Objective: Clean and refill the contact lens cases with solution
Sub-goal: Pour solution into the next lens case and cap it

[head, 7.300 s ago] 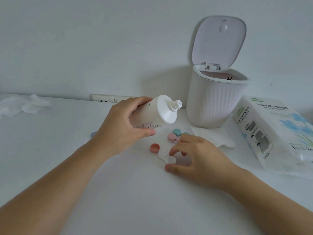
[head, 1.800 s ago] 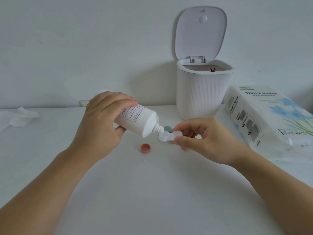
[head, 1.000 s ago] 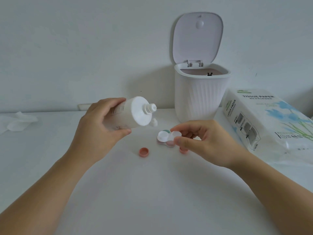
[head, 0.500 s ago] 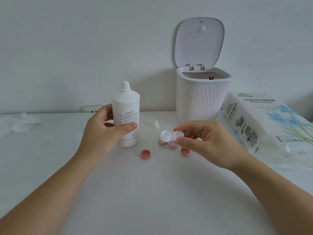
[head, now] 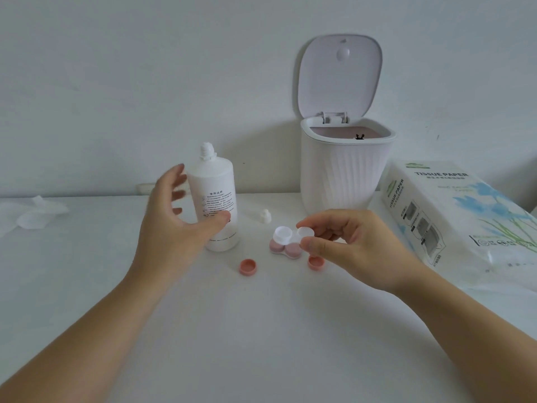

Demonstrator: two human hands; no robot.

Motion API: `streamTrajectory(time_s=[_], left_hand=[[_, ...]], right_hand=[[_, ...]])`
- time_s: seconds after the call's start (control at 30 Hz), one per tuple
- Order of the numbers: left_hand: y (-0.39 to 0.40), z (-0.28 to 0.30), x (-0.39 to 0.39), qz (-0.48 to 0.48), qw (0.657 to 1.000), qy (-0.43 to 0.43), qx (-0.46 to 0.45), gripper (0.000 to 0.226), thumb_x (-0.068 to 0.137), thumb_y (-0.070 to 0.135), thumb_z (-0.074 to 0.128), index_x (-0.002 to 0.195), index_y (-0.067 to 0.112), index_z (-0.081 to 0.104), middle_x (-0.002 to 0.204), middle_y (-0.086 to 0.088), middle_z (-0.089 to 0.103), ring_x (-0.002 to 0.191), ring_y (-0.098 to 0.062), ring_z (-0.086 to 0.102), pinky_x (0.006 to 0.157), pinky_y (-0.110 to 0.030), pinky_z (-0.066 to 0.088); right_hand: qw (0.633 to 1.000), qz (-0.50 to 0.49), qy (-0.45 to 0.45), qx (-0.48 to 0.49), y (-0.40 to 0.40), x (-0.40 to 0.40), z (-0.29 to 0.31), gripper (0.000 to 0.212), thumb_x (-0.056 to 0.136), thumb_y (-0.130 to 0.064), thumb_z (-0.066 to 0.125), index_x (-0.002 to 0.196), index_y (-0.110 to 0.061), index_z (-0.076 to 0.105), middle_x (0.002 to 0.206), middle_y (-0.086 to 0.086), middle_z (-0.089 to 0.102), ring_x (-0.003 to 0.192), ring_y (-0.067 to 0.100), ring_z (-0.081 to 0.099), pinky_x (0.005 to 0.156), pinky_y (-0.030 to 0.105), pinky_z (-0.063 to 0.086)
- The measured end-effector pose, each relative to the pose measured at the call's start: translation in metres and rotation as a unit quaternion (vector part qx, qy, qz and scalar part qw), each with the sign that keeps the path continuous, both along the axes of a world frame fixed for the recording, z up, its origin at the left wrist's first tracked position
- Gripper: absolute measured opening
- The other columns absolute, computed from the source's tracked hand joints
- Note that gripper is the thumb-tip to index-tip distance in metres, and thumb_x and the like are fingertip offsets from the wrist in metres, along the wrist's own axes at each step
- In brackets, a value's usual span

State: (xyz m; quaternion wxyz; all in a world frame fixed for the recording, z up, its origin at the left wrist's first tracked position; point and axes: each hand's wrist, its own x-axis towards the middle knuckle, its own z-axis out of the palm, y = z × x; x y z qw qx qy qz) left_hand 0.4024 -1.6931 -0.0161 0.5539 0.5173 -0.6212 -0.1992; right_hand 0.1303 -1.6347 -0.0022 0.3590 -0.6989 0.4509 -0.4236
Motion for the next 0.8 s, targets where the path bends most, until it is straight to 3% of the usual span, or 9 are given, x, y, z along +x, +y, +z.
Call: streamTrajectory(time_s=[0.07,0.13,0.23,0.3,0.47,0.63,0.8], left_hand=[[0.01,0.004,-0.002,0.034,0.997,-0.018,-0.072,0.081,0.064,0.041,0.082,0.134,0.047,0.042,0.135,0.019,0.046,0.118,-0.009,0.051,0.091,-0.012,0.038],[0.02,0.007,-0.006,0.04,0.986,-0.043,-0.153,0.068,0.071,0.034,0.08,0.131,0.039,0.048,0.126,0.01,0.048,0.108,-0.017,0.053,0.088,-0.008,0.037],[0.032,0.009,-0.017,-0.038,0.975,-0.09,-0.201,0.041,0.08,0.035,0.074,0.118,0.023,0.061,0.103,0.004,0.055,0.089,-0.015,0.055,0.083,-0.014,0.038],[0.036,0.007,-0.024,-0.118,0.972,-0.121,-0.165,0.035,0.081,0.04,0.071,0.112,0.025,0.065,0.096,0.004,0.059,0.084,-0.016,0.054,0.079,-0.011,0.037],[0.036,-0.005,-0.03,-0.25,0.96,-0.122,-0.024,0.044,0.075,0.054,0.074,0.114,0.033,0.07,0.099,0.012,0.066,0.085,-0.016,0.055,0.072,-0.008,0.04],[0.034,-0.008,-0.033,-0.265,0.96,-0.086,0.023,0.033,0.073,0.055,0.076,0.103,0.044,0.072,0.095,0.014,0.07,0.076,-0.009,0.058,0.066,-0.01,0.042],[0.033,-0.008,-0.035,-0.275,0.958,-0.069,0.041,0.015,0.076,0.042,0.08,0.091,0.041,0.075,0.076,0.02,0.067,0.062,-0.003,0.052,0.056,-0.012,0.043]], right_hand=[[1.0,0.002,-0.001,-0.001,0.0,0.0,0.0,0.016,0.087,-0.022,0.074,0.098,-0.034,0.076,0.077,-0.01,0.077,0.071,0.031,0.07,0.067,0.016,0.054],[1.0,0.001,0.001,-0.003,-0.001,0.0,-0.001,0.017,0.086,-0.024,0.074,0.097,-0.035,0.076,0.077,-0.01,0.077,0.071,0.031,0.07,0.066,0.016,0.054],[1.0,0.002,0.011,-0.009,0.0,0.001,-0.002,0.016,0.086,-0.025,0.075,0.097,-0.036,0.076,0.075,-0.01,0.076,0.07,0.03,0.07,0.066,0.017,0.054],[1.0,-0.001,0.013,-0.012,0.0,0.001,-0.002,0.013,0.084,-0.028,0.076,0.096,-0.034,0.076,0.073,-0.008,0.075,0.069,0.029,0.07,0.067,0.023,0.055],[0.999,0.003,0.026,-0.029,0.001,0.002,-0.003,0.012,0.086,-0.026,0.077,0.098,-0.03,0.077,0.079,0.002,0.074,0.068,0.026,0.07,0.074,0.043,0.056],[0.999,0.006,0.042,-0.024,0.001,0.002,-0.006,0.015,0.087,-0.021,0.079,0.101,-0.027,0.077,0.077,0.0,0.072,0.07,0.018,0.065,0.076,0.043,0.055],[0.999,0.007,0.047,-0.027,0.001,0.003,-0.008,0.017,0.086,-0.025,0.08,0.102,-0.029,0.077,0.082,0.001,0.073,0.075,0.024,0.067,0.077,0.043,0.057]])
